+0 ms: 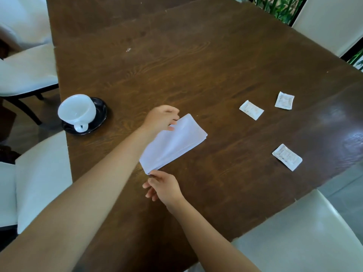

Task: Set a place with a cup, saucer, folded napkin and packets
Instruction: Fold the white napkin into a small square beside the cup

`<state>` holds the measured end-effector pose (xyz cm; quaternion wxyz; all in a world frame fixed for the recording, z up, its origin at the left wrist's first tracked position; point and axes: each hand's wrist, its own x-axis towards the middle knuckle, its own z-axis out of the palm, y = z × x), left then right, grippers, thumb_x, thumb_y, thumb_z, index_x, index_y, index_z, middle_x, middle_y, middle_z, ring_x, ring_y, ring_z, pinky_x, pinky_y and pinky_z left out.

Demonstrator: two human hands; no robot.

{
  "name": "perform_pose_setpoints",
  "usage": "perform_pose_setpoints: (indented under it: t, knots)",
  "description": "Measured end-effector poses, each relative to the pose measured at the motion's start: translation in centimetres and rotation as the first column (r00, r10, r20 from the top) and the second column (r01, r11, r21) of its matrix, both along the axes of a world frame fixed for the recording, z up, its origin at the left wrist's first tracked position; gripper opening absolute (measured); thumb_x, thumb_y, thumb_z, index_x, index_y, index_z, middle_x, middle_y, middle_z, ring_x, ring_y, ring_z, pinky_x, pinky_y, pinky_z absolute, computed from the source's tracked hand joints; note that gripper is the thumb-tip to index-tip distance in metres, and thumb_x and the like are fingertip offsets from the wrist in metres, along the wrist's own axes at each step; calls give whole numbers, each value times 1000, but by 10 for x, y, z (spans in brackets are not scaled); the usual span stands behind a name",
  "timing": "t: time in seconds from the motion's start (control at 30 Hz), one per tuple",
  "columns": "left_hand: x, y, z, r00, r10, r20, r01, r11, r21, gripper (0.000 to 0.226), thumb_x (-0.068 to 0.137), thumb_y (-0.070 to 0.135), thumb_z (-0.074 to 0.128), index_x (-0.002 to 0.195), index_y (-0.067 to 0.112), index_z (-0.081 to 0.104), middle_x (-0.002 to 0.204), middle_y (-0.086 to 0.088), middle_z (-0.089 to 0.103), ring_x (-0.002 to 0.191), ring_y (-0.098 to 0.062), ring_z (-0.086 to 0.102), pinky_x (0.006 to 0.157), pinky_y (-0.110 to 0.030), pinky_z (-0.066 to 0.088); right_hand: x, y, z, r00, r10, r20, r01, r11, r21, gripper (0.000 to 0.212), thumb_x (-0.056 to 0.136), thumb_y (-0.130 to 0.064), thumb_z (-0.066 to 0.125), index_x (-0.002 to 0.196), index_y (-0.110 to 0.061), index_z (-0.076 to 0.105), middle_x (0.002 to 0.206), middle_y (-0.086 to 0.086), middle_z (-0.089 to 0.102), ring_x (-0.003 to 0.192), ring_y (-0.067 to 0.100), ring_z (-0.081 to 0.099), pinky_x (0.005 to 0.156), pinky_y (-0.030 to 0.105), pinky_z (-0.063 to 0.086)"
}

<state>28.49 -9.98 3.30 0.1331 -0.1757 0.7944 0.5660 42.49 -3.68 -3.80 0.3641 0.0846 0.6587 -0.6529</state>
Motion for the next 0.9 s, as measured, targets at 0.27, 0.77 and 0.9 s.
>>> perform_pose_setpoints:
  t: [0.27,0.77,0.9]
  knots:
    - [94,-67,-56,962,-229,-150,99,802,-589,44,95,21,44,140,20,41,149,-3,38,139,-20,29,111,-33,23,-7,29,8,966,-202,-164,230,956,182,22,92,-10,47,109,-15,60,92,5,71,64,8,63,61,19,53]
    - [112,-23,-110,967,-251,34,134,393,-910,69,88,54,-7,149,22,4,159,-4,6,146,-22,0,118,-51,4,-122,68,-37,399,862,-314,133,284,949,62,96,-52,12,149,-22,0,160,1,0,147,22,-5,118,47,-4]
    - [111,-23,-110,971,-238,33,134,423,-896,74,85,58,-9,149,21,0,160,-3,3,146,-21,-3,118,-49,1,-135,90,-40,477,811,-338,193,279,941,61,95,-50,13,149,-24,3,160,0,5,147,22,4,118,46,0]
